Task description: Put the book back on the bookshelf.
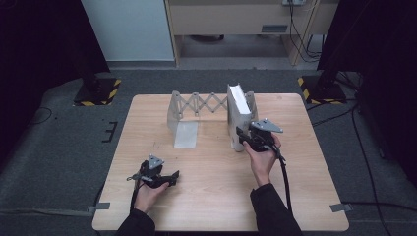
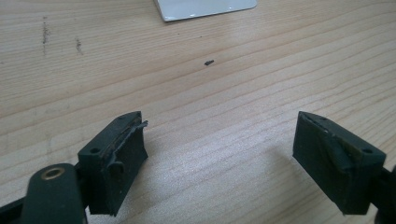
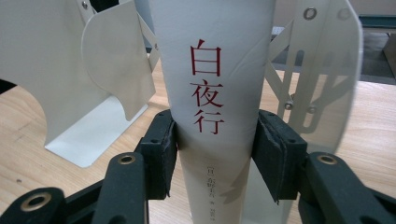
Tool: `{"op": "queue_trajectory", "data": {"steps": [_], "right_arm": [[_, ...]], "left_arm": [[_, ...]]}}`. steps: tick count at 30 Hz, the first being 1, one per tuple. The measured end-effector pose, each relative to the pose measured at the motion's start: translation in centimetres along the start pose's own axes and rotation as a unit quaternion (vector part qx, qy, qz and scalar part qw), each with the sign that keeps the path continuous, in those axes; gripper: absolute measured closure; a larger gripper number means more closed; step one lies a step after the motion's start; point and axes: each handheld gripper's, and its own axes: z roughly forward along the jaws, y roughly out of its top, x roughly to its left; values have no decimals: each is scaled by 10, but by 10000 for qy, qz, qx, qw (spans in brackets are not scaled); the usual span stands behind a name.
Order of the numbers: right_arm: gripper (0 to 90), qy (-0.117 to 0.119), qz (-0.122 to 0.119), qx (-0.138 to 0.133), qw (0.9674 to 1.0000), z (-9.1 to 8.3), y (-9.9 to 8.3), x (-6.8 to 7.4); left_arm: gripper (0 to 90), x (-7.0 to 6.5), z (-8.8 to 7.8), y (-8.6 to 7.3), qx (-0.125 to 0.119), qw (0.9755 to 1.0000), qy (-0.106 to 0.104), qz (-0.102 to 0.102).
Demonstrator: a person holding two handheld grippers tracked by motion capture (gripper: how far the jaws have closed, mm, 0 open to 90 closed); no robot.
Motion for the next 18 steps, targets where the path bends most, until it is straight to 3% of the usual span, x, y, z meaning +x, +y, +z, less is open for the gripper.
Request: {"op": "queue_trajectory", "data": {"steps": [4,9,14,18], "right_arm": [[498,43,31,-40,10000,2,-3,3],[479,319,23,-267,9991,3,-12,-5],[496,454,-29,-274,9986,5,-27,-10],[506,410,-26,-329,9986,5,-28,-8]], "left_arm": [[161,0,0,0,-8,10000,-20,-12],[161,0,0,0,-15,10000,-18,-16],[161,0,0,0,-12,10000,-8,-9],[160,-1,0,0,-7,10000,1,0]]}}
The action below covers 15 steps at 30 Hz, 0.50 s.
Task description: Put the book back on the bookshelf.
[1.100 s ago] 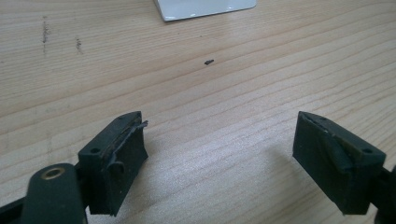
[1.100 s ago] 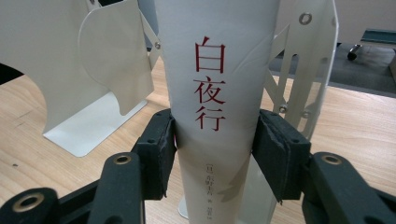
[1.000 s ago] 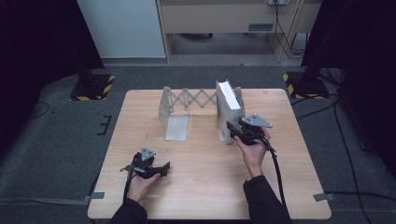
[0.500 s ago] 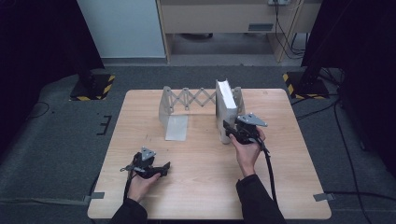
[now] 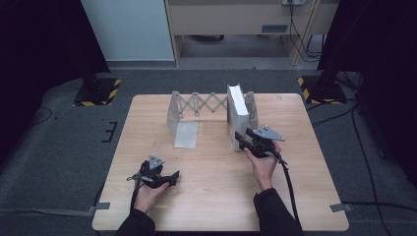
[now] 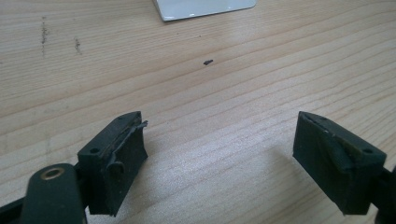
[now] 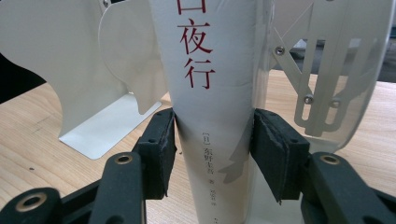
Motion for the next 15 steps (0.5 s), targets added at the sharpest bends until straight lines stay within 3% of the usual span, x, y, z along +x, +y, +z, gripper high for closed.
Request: {"op": "queue_trajectory", "data": {"steps": [9,15], "right_arm": [[508,-238,47,-34,9997,2,-1,11],[510,138,63,0,9999,-1,-3,2]], "left_arm": [[159,0,0,0,-2,10000,-10,-9],[159,0,0,0,-3,10000,-8,-7]]}}
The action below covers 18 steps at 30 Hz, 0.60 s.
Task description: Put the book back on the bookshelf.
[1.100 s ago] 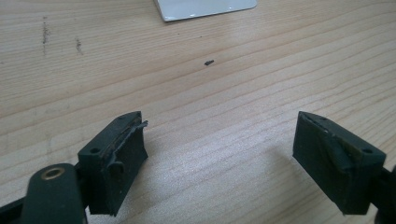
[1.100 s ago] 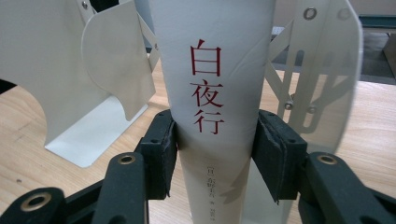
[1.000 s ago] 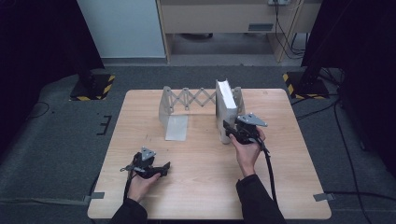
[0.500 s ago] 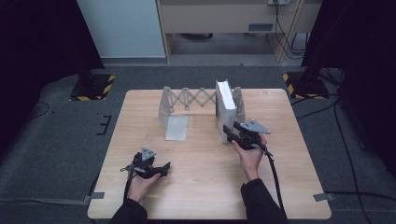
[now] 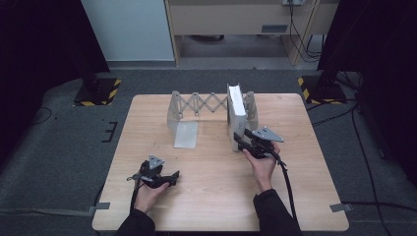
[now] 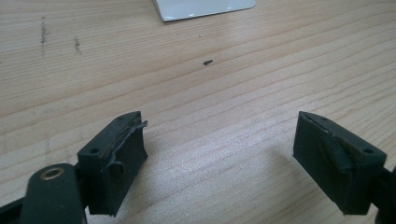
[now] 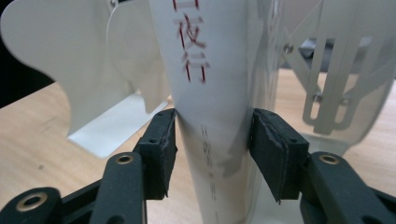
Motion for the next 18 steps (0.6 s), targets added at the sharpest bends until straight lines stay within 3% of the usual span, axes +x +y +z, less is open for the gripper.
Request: {"op": "queue_trajectory", "data": {"steps": [3,5,9,11,13,15,18], "right_arm": [[509,95,-81,154,9998,1,-5,-4],[517,37,-119,215,9997,4,-9,-3],[534,-10,38,204,9998,7,-9,-1],[584,52,120,182,9997,7,-9,1],[703,179,196,53,9996,6,-9,3],[697,146,309,75,9994,7,-7,6],[630,20,292,153,9995,9,-4,8]], "left_arm": [[159,0,0,0,4,10000,5,6],[159,0,0,0,0,10000,3,2],[159,0,0,0,1,10000,-6,-11],[159,0,0,0,3,10000,-6,-10],[159,0,0,0,-4,10000,-8,-18],[159,0,0,0,-14,10000,-17,-30],[160,0,0,0,-19,10000,-26,-38]]}}
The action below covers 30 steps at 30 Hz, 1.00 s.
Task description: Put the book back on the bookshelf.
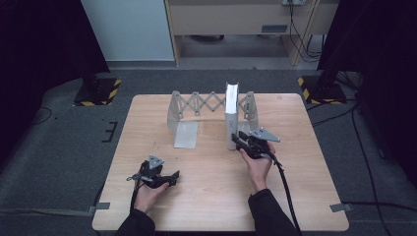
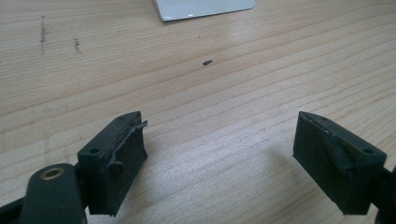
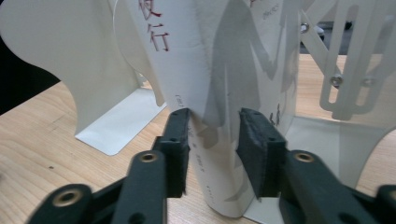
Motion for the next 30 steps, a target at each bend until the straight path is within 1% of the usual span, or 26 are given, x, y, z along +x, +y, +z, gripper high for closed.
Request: {"op": "queue_trajectory", "data": {"steps": [3,5,7,9,10,12,13,16,18,20,22,23,25,27,30], "right_arm": [[580,-14,-59,-14,10000,-1,-1,-3],[566,-53,-25,-4,10000,-2,-2,-5],[545,-109,-46,-18,9999,-3,-1,-7],[514,-64,-63,-54,9999,-6,0,-8],[494,-8,-69,-73,9999,-9,2,-9],[456,27,-137,-82,9999,-14,5,-10],[434,30,-152,-98,9998,-18,7,-11],[368,-34,-311,-77,9995,-32,13,-17],[323,-91,-397,-15,9992,-43,14,-22],[299,-181,-514,91,9985,-54,12,-28],[270,-228,-503,161,9983,-65,8,-36],[265,-253,-524,207,9981,-70,5,-41],[247,-321,-477,373,9976,-79,-3,-50],[241,-421,-485,583,9962,-87,-13,-60],[235,-564,-458,821,9940,-97,-28,-74]], "left_arm": [[159,0,0,0,4,10000,-3,1],[159,0,0,0,0,10000,-4,-3],[159,0,0,0,-1,10000,0,0],[159,0,0,0,1,10000,0,1],[159,0,0,0,1,10000,-1,0],[159,0,0,0,0,10000,-2,0],[158,0,0,0,0,10000,-3,0],[156,0,0,0,1,10000,-1,3],[155,0,0,0,4,10000,7,10],[155,-1,0,0,16,10000,12,29],[155,-1,0,0,18,10000,14,35],[155,-1,0,0,17,10000,14,32],[156,0,0,0,5,10000,7,15],[156,0,0,0,0,10000,-3,-2],[158,1,-1,0,-4,10000,-22,-37]]}}
